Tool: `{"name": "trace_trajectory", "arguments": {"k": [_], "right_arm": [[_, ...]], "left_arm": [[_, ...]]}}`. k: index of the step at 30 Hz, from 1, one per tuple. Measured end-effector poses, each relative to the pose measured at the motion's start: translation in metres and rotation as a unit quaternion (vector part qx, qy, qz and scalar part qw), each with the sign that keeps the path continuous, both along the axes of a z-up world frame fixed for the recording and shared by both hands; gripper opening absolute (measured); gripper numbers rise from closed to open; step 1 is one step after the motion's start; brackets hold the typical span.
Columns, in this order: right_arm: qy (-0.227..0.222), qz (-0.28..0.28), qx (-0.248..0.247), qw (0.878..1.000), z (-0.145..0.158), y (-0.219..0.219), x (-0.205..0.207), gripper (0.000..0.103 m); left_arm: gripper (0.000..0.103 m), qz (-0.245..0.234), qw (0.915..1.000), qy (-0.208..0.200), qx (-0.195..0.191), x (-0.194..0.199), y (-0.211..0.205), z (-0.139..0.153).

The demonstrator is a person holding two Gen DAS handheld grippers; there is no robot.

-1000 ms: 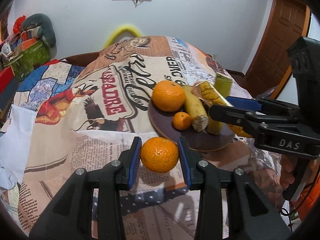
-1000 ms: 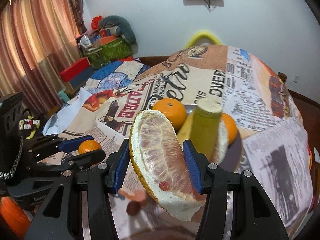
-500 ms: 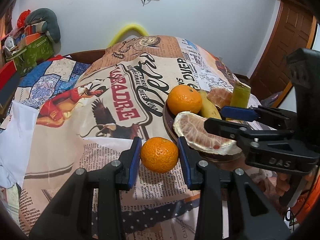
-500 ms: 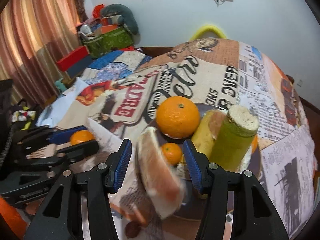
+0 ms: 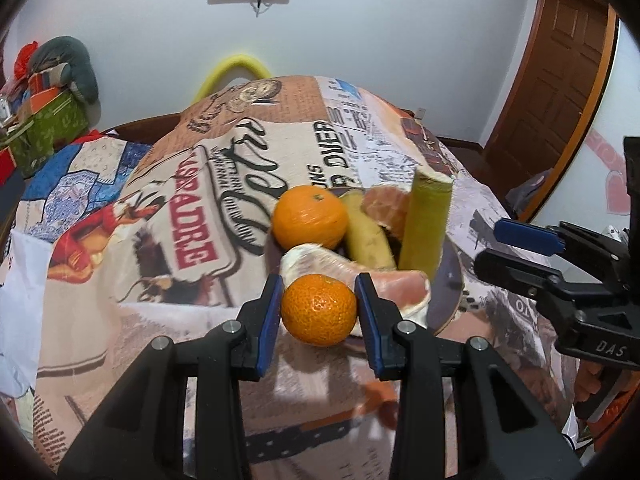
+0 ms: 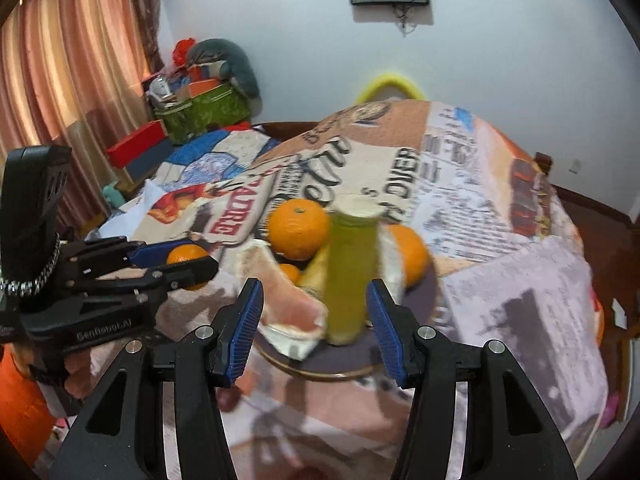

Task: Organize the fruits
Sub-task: 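Lay the pomelo segment on the plate with the right tool while the left tool releases the tangerine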

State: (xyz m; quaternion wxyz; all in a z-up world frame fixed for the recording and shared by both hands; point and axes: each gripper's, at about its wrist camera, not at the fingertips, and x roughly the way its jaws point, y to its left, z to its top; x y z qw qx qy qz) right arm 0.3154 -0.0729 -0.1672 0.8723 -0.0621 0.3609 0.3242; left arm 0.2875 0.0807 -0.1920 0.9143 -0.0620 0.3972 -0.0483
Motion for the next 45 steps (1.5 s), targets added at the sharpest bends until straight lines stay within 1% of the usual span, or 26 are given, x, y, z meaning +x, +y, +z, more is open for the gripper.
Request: {"name": "trace_trajectory", "arguments": {"k": [8,16,18,21,22,24,29,38,45], "right_arm": [[-0.004,-0.024,0.008,1.000,-0.002,-0.028,0.012,0.050],[0.004,-0.024,0.021,1.000,-0.011,-0.034,0.020,0.050],[0.007,-0.021,0.023,0.999,-0.014,-0.034,0.022,0.050],[0.010,-0.019,0.024,0.999,-0.017,-0.034,0.022,0.050],[0.011,-0.019,0.024,0.999,-0.018,-0.034,0.023,0.050],[0.014,-0.019,0.024,0.999,-0.020,-0.035,0.022,0.050],[0.014,-0.019,0.020,1.000,-0.018,-0.037,0.016,0.050],[0.005,-0.019,0.017,1.000,-0.003,-0.041,-0.009,0.050],[0.003,-0.023,0.010,1.000,0.002,-0.046,-0.033,0.050]], "left_arm": [[0.037,-0.010,0.9999,0.002,0.010,0.032,-0.020,-0.002],[0.037,-0.010,0.9997,0.010,0.019,0.059,-0.026,-0.014],[0.037,-0.012,0.9997,0.012,0.017,0.063,-0.027,-0.017],[0.037,-0.013,0.9995,0.014,0.026,0.065,-0.030,-0.019],[0.039,-0.014,0.9994,0.014,0.029,0.065,-0.030,-0.019],[0.041,-0.016,0.9994,0.016,0.024,0.063,-0.031,-0.019],[0.041,-0.014,0.9996,0.011,0.023,0.049,-0.030,-0.012],[0.041,-0.021,0.9995,0.005,0.025,0.005,-0.035,0.010],[0.041,-0.026,0.9994,0.010,0.020,-0.026,-0.036,0.018]]}}
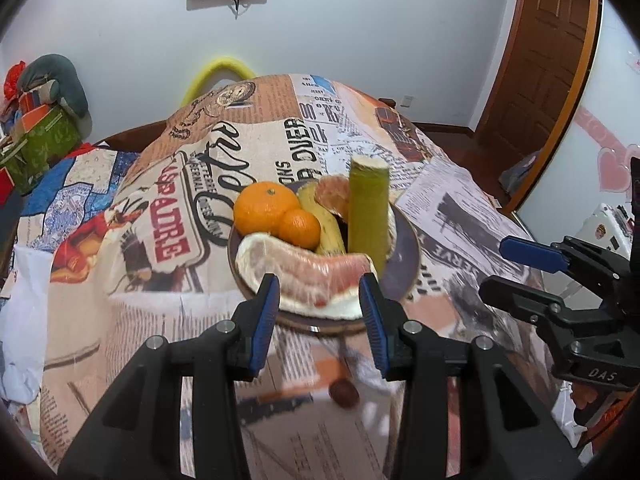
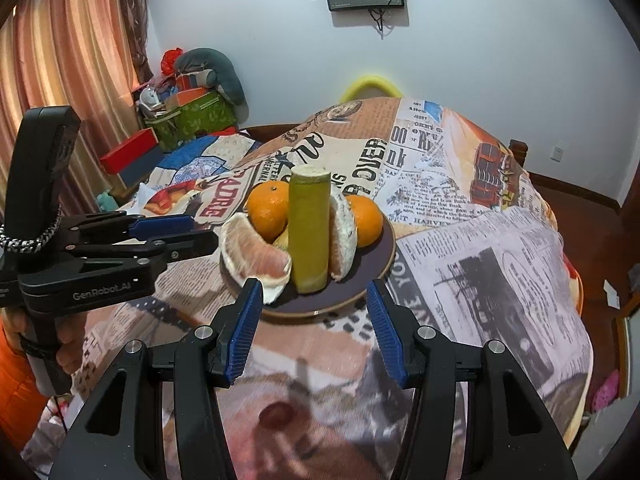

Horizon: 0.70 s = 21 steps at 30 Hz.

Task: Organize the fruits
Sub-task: 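Move the right tool to a red date while the left tool approaches another date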

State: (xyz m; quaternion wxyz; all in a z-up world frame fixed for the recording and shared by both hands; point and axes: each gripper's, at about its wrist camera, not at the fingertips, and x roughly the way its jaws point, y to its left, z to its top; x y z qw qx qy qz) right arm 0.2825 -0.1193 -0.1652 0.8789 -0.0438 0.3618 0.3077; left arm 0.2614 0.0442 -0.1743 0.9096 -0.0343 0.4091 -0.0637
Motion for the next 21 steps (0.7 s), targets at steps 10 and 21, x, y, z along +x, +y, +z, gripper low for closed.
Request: {"name": "trace_trajectory", "arguments": {"k": [10,21], "right_arm": [[0.016,-0.001,-0.026,1.000,-0.014,-0.003,-0.027,0.050],[0.066,0.009,-0.051,0.996,-0.058,0.006,-0.044,0.050]], "left_arm": [[0.041,-0.006,0.9997,0.024,0.005,-0.038,0.003,-0.009],[0.041,-0.018,0.9985,0.053,0.001,-0.054,0.000,-0.035]]}}
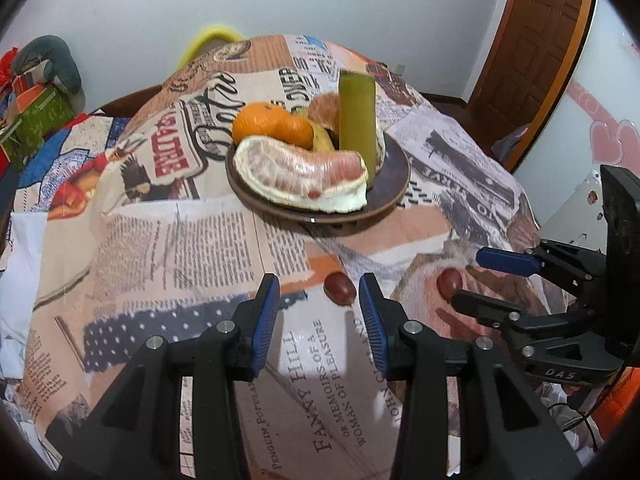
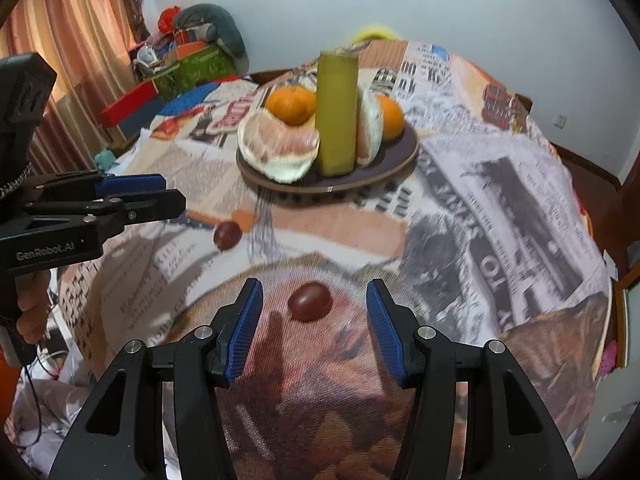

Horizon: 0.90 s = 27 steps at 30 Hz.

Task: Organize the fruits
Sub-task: 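Move the right tool to a red date while the left tool approaches another date, then grasp a red date with the right tool while the left tool grasps the other date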

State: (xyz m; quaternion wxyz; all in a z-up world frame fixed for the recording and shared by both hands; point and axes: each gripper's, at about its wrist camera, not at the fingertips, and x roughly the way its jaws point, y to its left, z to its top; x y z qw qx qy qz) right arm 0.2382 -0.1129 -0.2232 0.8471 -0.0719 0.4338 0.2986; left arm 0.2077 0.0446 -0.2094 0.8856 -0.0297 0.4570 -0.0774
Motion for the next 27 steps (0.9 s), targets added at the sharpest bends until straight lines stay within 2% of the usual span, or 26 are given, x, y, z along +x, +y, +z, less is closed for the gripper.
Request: {"name": "trace_trajectory", "arguments": {"k": [7,8,10,13,20,21,26,27], "right_arm": [[0.022,0.012,-0.002,1.000,-0.016,0.005,-0.001,0.049],[0.021,0.012,-0.001,1.000,-0.016,0.005,-0.002,0.046],[0.023,0.011,0.001,1.000,-0.016,0.003,-0.001,0.033],[0.025,0.007,0.006,1.000,-0.016,0.000,0.001,0.024],[0.021,0.006,0.018,1.000,-0.014,-0.003,0.001,0.023],[0.021,0.005,0.021,1.000,-0.013,-0.004,0.002,0.023],[0.013,-0.001,0.031,0.999,-0.006,-0.009,0.005,0.022],[0.011,-0.002,0.032,0.999,-0.005,-0.009,0.006,0.022]], "left_arm": [[0.041,-0.008,0.9998,0.014,-0.006,0.002,-0.006,-0.016],[0.041,-0.011,0.9998,0.016,-0.006,0.003,-0.008,-0.018],[0.041,-0.013,0.9997,0.019,-0.006,0.006,-0.010,-0.022],[0.041,-0.016,0.9995,0.025,-0.011,0.010,-0.013,-0.028],[0.041,-0.015,0.9994,0.030,-0.010,0.020,-0.018,-0.038],[0.040,-0.015,0.9994,0.029,-0.010,0.021,-0.019,-0.039],[0.020,-0.013,0.9995,0.027,-0.005,0.029,-0.021,-0.041],[0.020,-0.014,0.9995,0.027,-0.007,0.030,-0.021,-0.041]]}}
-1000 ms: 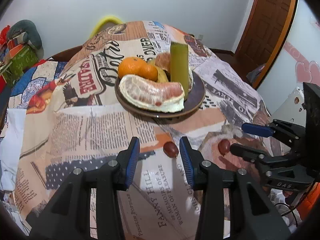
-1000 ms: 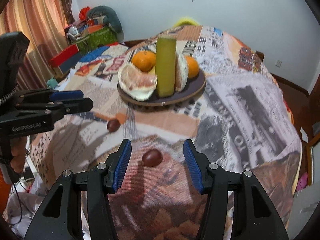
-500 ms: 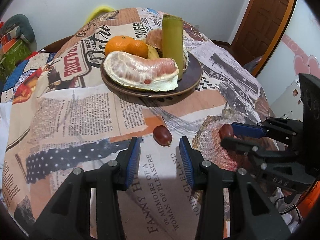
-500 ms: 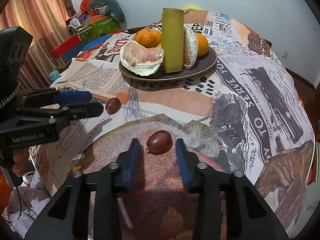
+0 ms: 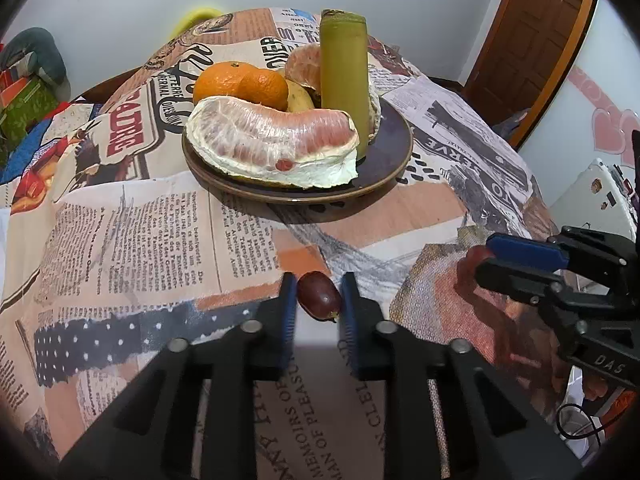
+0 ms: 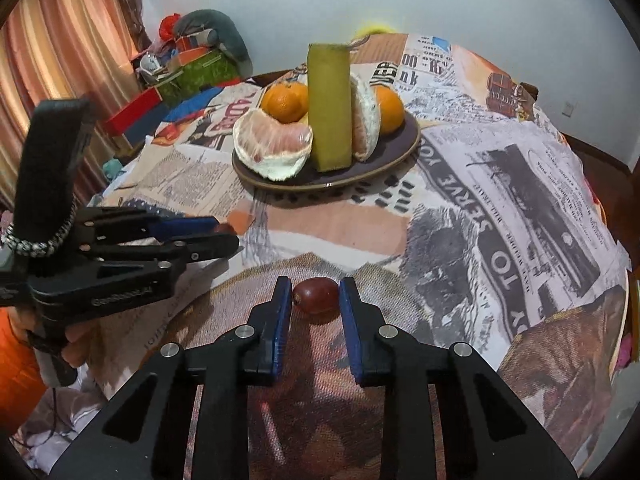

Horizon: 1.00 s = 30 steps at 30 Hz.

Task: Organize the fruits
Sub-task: 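Grasp a red date with the right tool while the left tool grasps the other date, then carry the date with the right tool while the left tool carries its date to the plate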

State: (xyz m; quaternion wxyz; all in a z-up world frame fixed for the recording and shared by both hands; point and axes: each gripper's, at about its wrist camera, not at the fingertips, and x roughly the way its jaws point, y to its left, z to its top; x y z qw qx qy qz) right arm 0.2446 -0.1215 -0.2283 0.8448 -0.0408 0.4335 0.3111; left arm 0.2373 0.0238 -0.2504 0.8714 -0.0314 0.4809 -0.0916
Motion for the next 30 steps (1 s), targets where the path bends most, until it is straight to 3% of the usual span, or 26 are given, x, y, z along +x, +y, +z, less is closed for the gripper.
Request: {"name": "trace_trajectory", "arguments": {"k": [20,30], "right_arm": [[-0.045,-0.016,0.024,0.999,0.032,-0.003,0.026,0.022],[0.006,0.021,-0.001,1.000,0.001,0.003,0.011,0.032]], "left_arm": [[0.019,0.011,0.9975,-0.067,-0.018,0.009,0.008,0.049],[0.019,0.013,0.9981,-0.056,-0.024,0.010,0.009,0.040]]}}
